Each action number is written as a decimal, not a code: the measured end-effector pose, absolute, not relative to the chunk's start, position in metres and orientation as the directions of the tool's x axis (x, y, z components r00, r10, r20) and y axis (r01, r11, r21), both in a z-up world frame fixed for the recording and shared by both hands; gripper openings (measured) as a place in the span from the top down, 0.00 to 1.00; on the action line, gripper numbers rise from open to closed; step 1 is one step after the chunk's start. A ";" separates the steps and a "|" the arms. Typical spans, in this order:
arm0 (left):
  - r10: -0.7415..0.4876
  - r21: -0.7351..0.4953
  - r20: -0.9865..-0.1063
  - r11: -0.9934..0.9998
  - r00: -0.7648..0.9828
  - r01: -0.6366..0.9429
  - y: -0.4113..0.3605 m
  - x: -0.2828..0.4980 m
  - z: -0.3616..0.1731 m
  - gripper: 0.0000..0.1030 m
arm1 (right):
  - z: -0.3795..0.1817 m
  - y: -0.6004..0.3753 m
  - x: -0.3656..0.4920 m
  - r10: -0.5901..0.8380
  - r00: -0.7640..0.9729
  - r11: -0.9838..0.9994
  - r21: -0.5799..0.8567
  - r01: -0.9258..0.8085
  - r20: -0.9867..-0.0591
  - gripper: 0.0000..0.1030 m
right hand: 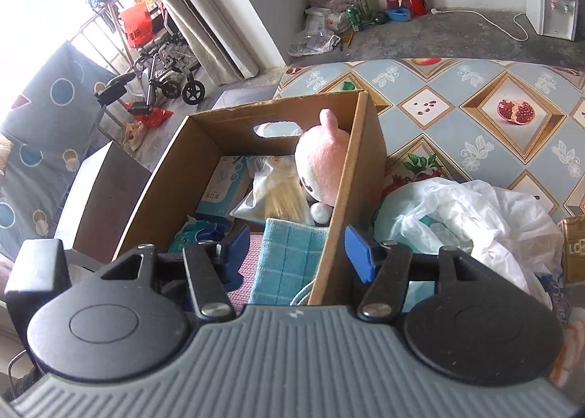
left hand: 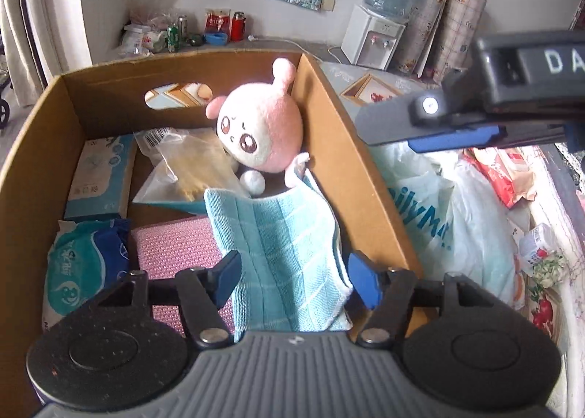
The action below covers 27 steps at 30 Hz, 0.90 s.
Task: Organize soft objects
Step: 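Withdraw the right tool from the box back over the table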
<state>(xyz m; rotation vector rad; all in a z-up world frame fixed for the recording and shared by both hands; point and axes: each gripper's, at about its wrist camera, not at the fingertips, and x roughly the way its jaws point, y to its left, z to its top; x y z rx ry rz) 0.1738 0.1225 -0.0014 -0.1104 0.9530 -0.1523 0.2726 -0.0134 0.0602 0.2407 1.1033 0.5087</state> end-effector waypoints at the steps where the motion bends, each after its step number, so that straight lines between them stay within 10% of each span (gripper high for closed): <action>1: -0.168 -0.148 -0.790 0.986 0.589 0.082 0.122 0.169 0.005 0.31 | 0.063 -0.020 0.269 0.507 0.360 0.860 0.435 -0.265 -0.783 0.41; 10: -0.113 -0.050 -0.632 0.993 0.767 0.105 0.105 0.112 0.069 0.12 | 0.111 -0.109 0.209 0.416 0.535 0.909 0.338 -0.243 -0.735 0.24; 27: -0.323 -0.068 -0.533 0.938 0.782 0.341 -0.025 0.033 0.069 0.10 | 0.073 -0.255 0.057 0.229 0.633 0.957 0.289 -0.009 -0.739 0.21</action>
